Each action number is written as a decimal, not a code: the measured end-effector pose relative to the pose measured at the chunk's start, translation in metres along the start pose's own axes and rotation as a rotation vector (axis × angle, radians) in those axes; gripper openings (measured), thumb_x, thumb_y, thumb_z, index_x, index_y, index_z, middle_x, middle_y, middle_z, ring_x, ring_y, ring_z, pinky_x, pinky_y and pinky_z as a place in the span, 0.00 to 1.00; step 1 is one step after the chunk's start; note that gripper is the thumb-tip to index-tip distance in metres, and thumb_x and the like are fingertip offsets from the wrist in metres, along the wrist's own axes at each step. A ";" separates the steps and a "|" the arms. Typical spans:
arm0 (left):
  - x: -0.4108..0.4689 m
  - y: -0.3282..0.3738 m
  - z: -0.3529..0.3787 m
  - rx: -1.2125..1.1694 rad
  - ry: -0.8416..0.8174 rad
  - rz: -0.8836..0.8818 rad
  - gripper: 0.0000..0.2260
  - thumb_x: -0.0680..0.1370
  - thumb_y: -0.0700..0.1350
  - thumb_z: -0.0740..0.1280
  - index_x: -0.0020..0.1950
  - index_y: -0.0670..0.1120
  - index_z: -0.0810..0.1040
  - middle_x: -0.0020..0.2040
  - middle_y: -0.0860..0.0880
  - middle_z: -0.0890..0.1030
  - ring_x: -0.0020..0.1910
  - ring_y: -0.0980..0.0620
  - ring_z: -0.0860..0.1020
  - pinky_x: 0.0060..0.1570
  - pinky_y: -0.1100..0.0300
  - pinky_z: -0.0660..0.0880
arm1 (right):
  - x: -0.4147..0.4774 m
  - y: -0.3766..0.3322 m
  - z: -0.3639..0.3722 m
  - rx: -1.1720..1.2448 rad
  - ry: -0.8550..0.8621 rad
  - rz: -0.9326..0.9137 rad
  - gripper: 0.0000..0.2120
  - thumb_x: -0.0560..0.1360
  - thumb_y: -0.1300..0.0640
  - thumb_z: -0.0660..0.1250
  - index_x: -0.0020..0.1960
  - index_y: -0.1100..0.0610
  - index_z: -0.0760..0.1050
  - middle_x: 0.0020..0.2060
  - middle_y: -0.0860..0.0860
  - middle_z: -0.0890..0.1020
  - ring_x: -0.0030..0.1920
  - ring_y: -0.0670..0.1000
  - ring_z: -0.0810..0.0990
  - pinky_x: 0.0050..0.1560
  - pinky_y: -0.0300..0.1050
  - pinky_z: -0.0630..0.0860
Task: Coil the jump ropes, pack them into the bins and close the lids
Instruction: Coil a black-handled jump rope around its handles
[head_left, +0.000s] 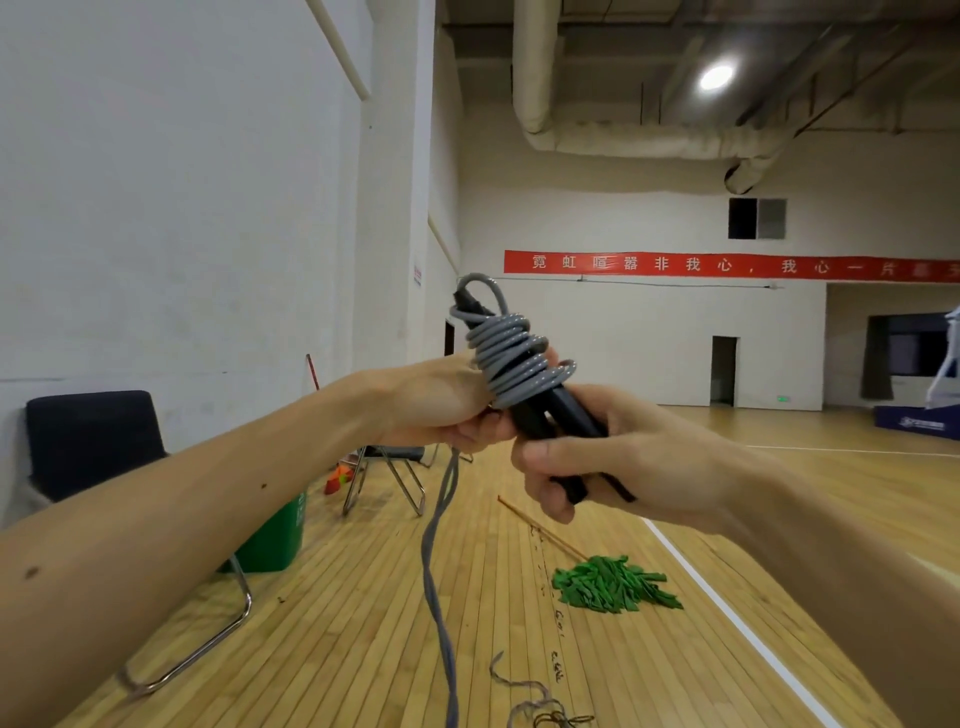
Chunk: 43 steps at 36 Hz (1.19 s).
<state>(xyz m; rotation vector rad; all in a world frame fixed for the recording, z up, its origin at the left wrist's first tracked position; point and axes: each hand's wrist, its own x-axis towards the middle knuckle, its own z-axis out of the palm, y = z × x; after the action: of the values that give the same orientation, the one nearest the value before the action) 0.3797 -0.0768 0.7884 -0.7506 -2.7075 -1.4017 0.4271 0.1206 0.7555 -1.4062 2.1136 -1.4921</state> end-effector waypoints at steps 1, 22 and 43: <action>-0.007 0.005 0.003 0.006 -0.022 0.001 0.16 0.85 0.36 0.54 0.38 0.45 0.67 0.20 0.56 0.71 0.19 0.62 0.69 0.22 0.69 0.65 | 0.002 0.001 0.001 0.012 0.039 -0.011 0.09 0.77 0.59 0.68 0.55 0.61 0.74 0.37 0.53 0.76 0.36 0.51 0.76 0.41 0.44 0.77; -0.018 -0.005 0.013 0.059 0.012 0.052 0.18 0.85 0.55 0.57 0.54 0.42 0.77 0.29 0.50 0.70 0.25 0.56 0.67 0.24 0.64 0.65 | 0.015 0.033 -0.018 -0.041 0.498 0.007 0.05 0.79 0.59 0.68 0.51 0.61 0.79 0.35 0.53 0.81 0.36 0.54 0.82 0.40 0.46 0.82; -0.025 0.007 0.008 1.259 0.259 0.418 0.14 0.84 0.57 0.57 0.51 0.51 0.78 0.34 0.56 0.74 0.32 0.59 0.71 0.35 0.61 0.66 | 0.012 0.059 -0.046 -0.215 0.645 0.222 0.08 0.80 0.60 0.68 0.51 0.66 0.76 0.35 0.56 0.80 0.30 0.50 0.80 0.34 0.44 0.81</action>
<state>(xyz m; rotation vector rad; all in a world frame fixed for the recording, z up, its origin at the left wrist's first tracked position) 0.4065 -0.0777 0.7835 -0.7830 -2.3191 0.3290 0.3582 0.1421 0.7332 -0.7495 2.7590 -1.8386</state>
